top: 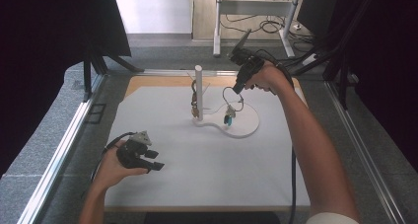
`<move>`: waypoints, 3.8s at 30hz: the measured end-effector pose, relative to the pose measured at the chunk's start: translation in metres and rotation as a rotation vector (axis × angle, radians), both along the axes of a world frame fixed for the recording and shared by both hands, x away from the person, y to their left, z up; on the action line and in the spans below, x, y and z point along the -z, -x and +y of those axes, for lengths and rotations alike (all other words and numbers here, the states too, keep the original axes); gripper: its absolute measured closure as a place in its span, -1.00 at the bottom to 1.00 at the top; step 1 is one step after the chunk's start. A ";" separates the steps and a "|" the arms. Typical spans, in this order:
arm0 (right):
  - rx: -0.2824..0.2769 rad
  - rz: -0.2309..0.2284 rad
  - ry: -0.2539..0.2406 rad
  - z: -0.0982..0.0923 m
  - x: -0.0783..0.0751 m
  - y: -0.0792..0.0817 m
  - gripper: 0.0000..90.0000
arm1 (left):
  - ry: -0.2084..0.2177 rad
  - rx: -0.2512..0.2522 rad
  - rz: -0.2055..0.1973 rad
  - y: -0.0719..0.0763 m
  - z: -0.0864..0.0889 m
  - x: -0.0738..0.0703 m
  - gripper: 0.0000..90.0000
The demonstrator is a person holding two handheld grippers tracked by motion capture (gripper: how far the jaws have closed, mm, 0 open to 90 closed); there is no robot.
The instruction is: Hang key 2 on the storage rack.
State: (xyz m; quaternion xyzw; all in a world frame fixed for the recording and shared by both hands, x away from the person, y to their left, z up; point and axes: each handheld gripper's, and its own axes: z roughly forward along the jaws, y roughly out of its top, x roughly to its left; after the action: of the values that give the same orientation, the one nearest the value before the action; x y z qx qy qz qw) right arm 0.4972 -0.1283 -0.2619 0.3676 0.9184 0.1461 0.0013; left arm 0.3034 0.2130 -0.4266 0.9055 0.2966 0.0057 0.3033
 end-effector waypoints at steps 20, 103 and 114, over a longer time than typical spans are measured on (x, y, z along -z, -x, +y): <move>0.016 -0.009 -0.024 0.009 0.005 -0.021 0.96 | 0.004 0.006 0.003 0.001 0.000 -0.001 0.03; -0.019 0.014 -0.101 0.059 0.050 -0.030 0.74 | 0.001 0.005 -0.015 0.007 0.004 -0.003 0.03; 0.003 -0.050 -0.183 0.017 0.043 -0.003 0.45 | 0.007 -0.008 -0.018 0.008 0.006 -0.004 0.03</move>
State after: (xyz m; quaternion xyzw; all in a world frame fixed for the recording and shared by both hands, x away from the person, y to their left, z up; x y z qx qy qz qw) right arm 0.4997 -0.1111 -0.3045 0.3637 0.9004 0.2384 -0.0089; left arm 0.2957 0.2193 -0.4225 0.9032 0.2975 0.0144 0.3090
